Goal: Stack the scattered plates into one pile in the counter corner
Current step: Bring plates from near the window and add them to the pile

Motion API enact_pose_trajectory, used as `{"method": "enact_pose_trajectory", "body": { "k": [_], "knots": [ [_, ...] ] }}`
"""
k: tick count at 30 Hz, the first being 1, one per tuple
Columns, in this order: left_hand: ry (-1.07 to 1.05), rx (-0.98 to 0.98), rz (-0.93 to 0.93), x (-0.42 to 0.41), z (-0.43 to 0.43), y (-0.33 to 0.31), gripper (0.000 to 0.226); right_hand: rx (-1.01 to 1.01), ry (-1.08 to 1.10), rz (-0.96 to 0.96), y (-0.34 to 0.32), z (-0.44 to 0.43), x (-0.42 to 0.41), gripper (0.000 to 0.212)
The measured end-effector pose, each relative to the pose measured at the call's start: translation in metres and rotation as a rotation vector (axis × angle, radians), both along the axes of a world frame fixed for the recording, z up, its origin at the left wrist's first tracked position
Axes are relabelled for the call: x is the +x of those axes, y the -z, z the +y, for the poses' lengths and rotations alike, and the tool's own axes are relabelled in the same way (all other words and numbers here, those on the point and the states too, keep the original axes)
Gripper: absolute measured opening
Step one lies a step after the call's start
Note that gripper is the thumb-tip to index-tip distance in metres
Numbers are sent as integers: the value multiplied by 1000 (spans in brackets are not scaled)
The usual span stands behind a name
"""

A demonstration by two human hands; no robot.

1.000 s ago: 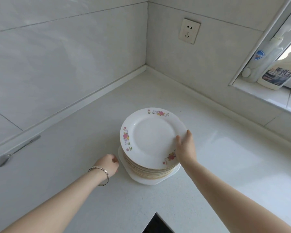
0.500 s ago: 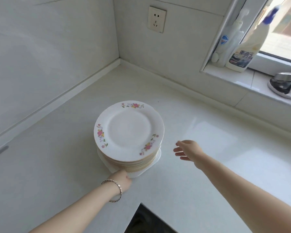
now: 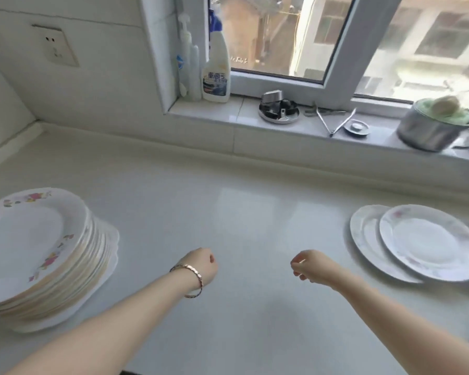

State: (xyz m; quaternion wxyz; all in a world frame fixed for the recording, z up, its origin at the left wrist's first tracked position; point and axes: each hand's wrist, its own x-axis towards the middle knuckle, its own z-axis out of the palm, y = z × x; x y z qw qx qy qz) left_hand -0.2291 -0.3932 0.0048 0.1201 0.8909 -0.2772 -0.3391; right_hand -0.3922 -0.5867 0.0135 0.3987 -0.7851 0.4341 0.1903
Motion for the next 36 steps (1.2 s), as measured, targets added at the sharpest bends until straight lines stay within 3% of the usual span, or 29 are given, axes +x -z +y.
{"method": "enact_pose_trajectory", "body": {
  "k": [8,13,18,22,31,36],
  "knots": [
    [-44,-106,180,-118,-185,13,20,-70,156,-14,-6,-139,-143,15],
    [-253,-222,494,-193,-291,14,13,-59,284,-9,0,-205,-207,12],
    [-484,-214,662,-239,-375,34,31,-36,399,-33,12,-257,-247,15],
    [-764,-229,716,-252,-407,55,4,-29,466,-52,18,-284,-263,16],
    [-921,-324,751,-254,-416,47,24,25,423,38,19,-292,-277,17],
    [-907,-443,648,-247,-408,33,31,61,354,78,13,-280,-271,18]
  ]
}}
